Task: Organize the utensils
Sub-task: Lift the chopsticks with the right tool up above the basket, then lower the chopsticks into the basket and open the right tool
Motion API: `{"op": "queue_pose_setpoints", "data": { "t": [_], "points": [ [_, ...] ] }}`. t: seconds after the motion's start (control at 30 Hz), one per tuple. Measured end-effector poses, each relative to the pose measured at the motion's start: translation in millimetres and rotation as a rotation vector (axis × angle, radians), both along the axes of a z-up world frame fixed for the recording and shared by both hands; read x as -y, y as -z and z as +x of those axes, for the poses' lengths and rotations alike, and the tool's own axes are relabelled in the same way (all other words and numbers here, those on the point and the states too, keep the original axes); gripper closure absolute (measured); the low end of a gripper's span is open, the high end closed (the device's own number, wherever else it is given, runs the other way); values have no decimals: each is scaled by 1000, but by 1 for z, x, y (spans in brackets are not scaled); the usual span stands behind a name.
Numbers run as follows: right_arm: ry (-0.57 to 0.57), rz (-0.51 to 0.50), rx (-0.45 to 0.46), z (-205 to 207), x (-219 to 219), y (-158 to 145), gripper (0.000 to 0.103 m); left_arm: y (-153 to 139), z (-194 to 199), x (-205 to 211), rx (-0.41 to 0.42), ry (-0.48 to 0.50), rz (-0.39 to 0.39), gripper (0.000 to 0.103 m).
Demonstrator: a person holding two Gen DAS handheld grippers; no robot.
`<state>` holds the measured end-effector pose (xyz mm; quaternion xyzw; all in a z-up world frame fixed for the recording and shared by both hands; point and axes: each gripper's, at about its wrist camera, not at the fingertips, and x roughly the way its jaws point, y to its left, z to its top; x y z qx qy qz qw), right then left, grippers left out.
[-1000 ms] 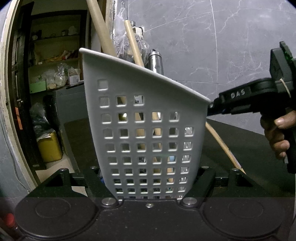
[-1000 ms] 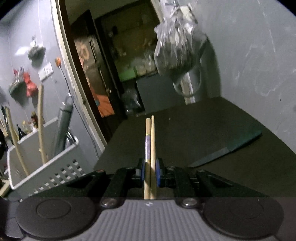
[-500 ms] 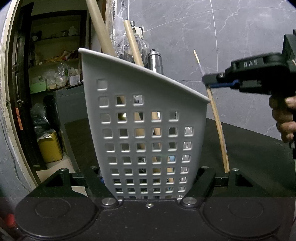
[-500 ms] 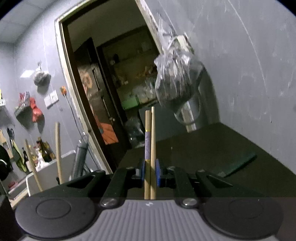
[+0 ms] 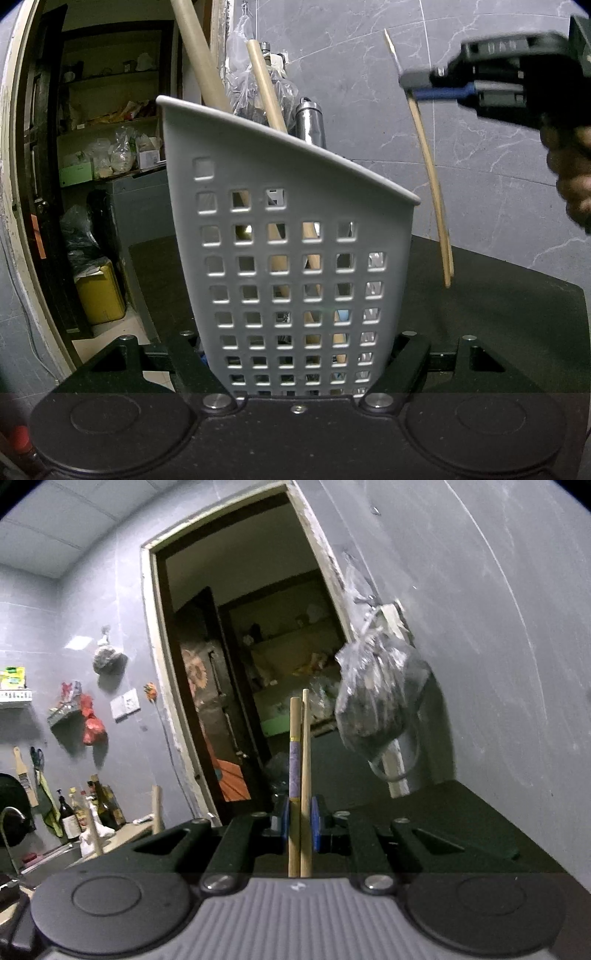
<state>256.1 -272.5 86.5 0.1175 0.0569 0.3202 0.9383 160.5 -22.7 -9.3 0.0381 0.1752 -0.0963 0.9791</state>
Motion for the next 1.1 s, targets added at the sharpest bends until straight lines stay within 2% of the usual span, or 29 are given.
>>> {"op": "queue_pose_setpoints", "data": {
  "t": [0.17,0.37,0.67,0.8,1.1],
  "points": [
    [-37,-10,66,-10,-7,-23,89,0,0,0,0,0,0,27],
    [-120,34,115,-17,-14,-49,89,0,-1,1,0,0,0,27],
    [-249,63,196,-23,-48,-77,89,0,-1,2,0,-2,4,27],
    [-286,68,192,-23,-61,-75,89,0,-1,2,-1,-2,4,27],
    [-323,40,113,-14,-80,-50,89,-1,-1,3,0,-2,5,27]
  ]
}}
